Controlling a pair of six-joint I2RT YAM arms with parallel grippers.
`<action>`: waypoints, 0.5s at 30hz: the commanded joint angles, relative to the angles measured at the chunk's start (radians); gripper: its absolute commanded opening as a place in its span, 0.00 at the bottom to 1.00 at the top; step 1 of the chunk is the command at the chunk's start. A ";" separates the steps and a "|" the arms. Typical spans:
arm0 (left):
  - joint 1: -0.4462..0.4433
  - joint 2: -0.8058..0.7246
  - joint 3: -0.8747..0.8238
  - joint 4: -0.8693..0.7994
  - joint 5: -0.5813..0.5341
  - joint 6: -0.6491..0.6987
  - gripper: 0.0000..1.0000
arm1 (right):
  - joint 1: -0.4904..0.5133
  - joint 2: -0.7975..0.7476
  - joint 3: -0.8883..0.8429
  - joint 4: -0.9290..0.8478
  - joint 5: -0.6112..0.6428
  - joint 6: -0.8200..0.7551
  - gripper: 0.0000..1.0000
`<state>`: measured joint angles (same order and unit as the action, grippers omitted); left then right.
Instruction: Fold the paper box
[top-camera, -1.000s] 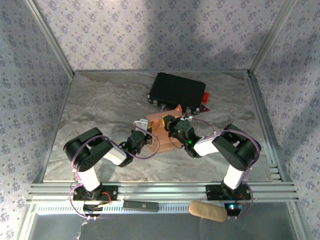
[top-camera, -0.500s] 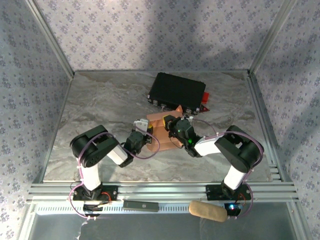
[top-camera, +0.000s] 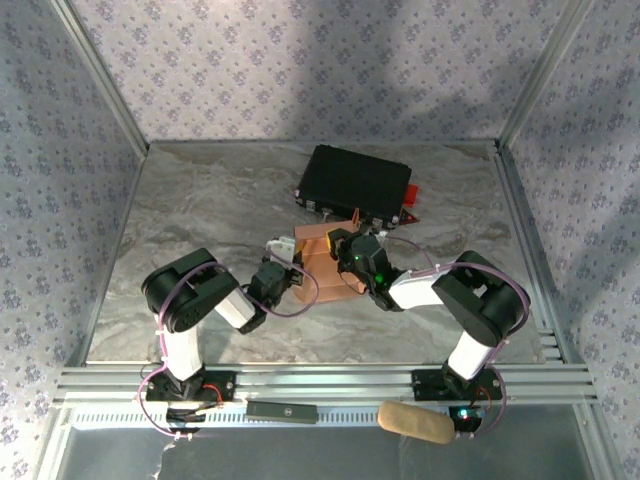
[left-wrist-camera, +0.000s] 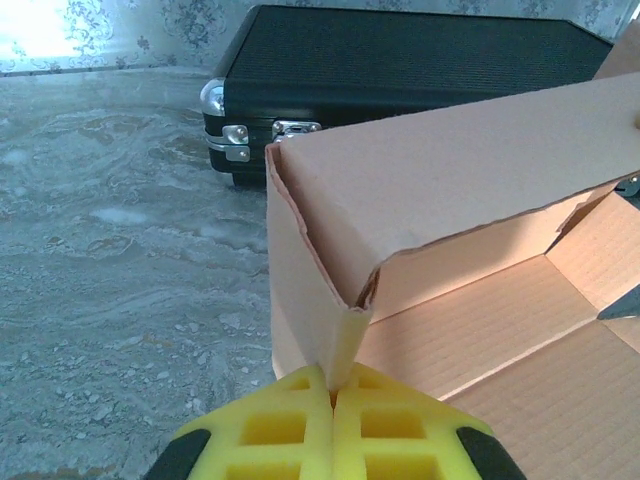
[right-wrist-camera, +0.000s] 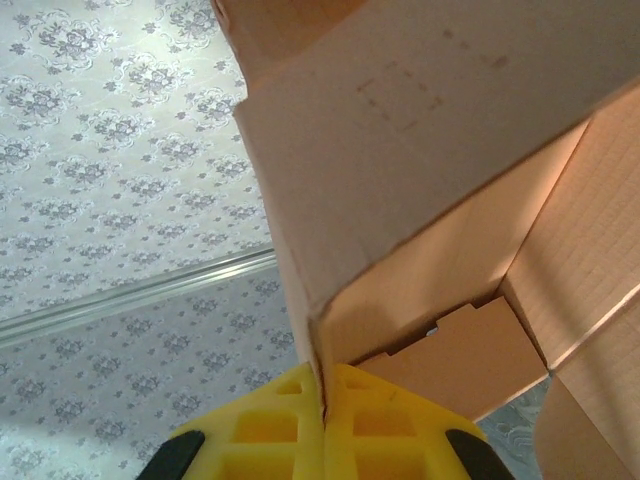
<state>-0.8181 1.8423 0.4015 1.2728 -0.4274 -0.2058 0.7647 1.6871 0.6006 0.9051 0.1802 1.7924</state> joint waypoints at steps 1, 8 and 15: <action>-0.001 -0.029 0.048 0.042 0.006 -0.004 0.00 | 0.009 0.006 0.002 -0.133 -0.025 0.022 0.00; -0.034 -0.129 0.109 -0.205 -0.111 -0.026 0.00 | 0.010 -0.043 0.023 -0.208 -0.025 -0.003 0.18; -0.056 -0.273 0.180 -0.633 -0.294 -0.188 0.00 | 0.029 -0.270 0.057 -0.454 0.038 -0.138 0.65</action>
<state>-0.8696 1.6371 0.5362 0.8539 -0.6174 -0.2871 0.7815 1.5200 0.6216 0.6300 0.1852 1.7386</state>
